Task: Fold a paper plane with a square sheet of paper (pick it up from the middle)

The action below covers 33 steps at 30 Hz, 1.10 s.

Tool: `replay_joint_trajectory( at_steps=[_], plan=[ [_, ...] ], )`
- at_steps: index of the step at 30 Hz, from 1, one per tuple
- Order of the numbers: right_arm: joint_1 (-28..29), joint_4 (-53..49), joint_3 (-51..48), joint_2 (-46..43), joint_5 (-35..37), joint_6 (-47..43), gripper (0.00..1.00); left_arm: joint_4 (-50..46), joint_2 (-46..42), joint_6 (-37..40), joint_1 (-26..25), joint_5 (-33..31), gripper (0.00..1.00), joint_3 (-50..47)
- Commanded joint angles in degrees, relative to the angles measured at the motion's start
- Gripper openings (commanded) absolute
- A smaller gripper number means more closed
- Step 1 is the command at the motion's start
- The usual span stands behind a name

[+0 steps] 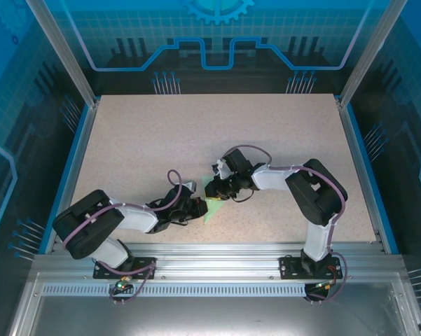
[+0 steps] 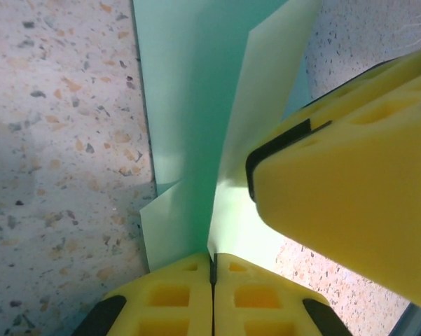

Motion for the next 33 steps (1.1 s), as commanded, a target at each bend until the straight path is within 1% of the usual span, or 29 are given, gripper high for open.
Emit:
replay_joint_trajectory(
  at_steps=[1, 5, 9, 14, 25, 33],
  plan=[
    [-1.8, -0.6, -0.9, -4.8, 1.0, -0.5, 0.23, -1.0, 1.5, -1.9, 0.3, -0.5, 0.06, -2.1],
    [-3.1, -0.1, -2.8, -7.4, 1.4, -0.2, 0.24, 0.0, 2.2, -2.2, 0.6, 0.0, 0.05, -2.2],
    [-2.4, 0.8, -3.5, -7.0, 1.2, 0.4, 0.24, 1.2, 3.5, -2.9, 0.7, 0.2, 0.05, -2.4],
    [-1.4, 1.9, -2.7, -3.7, 0.3, 0.7, 0.22, 3.0, 4.7, -3.8, 0.7, 0.6, 0.05, -3.2],
    [0.3, 3.4, 0.8, 1.8, -2.7, 0.7, 0.2, 3.0, 4.8, -3.4, 0.7, 0.9, 0.05, -3.3],
    [0.1, 2.3, 2.2, 6.1, -1.1, -0.3, 0.2, 2.1, 4.1, -3.2, 0.7, 0.7, 0.05, -3.4]
  ],
)
